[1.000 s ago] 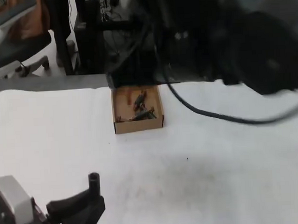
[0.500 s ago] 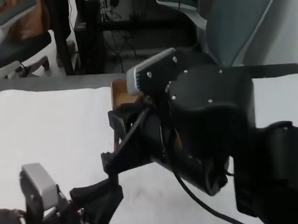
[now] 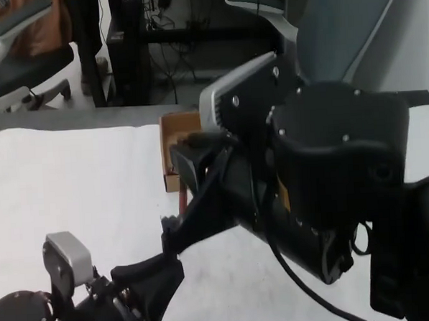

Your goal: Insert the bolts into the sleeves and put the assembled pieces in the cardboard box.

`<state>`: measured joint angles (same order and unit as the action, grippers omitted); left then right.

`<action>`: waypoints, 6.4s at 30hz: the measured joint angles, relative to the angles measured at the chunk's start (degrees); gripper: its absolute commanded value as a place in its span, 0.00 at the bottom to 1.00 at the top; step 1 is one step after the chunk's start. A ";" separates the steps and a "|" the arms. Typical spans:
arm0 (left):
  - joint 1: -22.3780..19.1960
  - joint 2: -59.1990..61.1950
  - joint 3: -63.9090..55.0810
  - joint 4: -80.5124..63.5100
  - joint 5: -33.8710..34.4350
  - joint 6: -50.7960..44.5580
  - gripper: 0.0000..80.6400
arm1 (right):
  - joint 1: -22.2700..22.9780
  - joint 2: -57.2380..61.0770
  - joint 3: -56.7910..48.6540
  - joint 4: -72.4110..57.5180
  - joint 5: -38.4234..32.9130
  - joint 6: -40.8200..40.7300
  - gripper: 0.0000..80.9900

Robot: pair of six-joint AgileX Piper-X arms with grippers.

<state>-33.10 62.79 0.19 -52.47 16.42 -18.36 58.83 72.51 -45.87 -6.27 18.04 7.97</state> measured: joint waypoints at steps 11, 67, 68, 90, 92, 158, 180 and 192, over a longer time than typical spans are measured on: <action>-7.63 0.00 -0.35 -2.07 -0.43 -1.82 0.02 | 0.00 0.31 3.39 -4.91 -0.42 -1.57 0.01; -8.88 0.11 -0.78 -2.28 -8.45 3.04 0.02 | 1.49 0.31 3.55 1.18 -6.37 -1.77 0.11; -8.74 0.07 -1.07 -2.48 -8.63 3.04 0.02 | 1.49 0.31 3.71 1.40 -7.29 -1.78 0.23; -3.72 1.71 -14.02 17.59 -5.77 9.59 0.02 | 2.24 -22.57 -6.71 12.71 7.75 -7.65 0.86; -0.77 3.70 -19.54 21.41 -3.52 11.02 0.02 | 2.24 -24.58 -6.71 21.99 9.92 -5.45 0.86; 17.20 -44.02 -38.79 75.82 -15.97 26.51 0.02 | 6.96 -54.20 -6.19 65.13 32.13 2.91 0.01; 19.87 -50.96 -27.94 84.93 -17.09 23.92 0.02 | -0.57 -54.18 -12.80 86.85 42.45 11.64 0.01; 19.87 -50.96 -27.80 84.25 -13.46 23.80 0.02 | -21.74 -54.18 -12.94 86.84 41.41 8.69 0.01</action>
<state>-13.23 11.83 -27.60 31.78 2.96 5.44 37.09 18.33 -58.80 80.57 59.45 16.66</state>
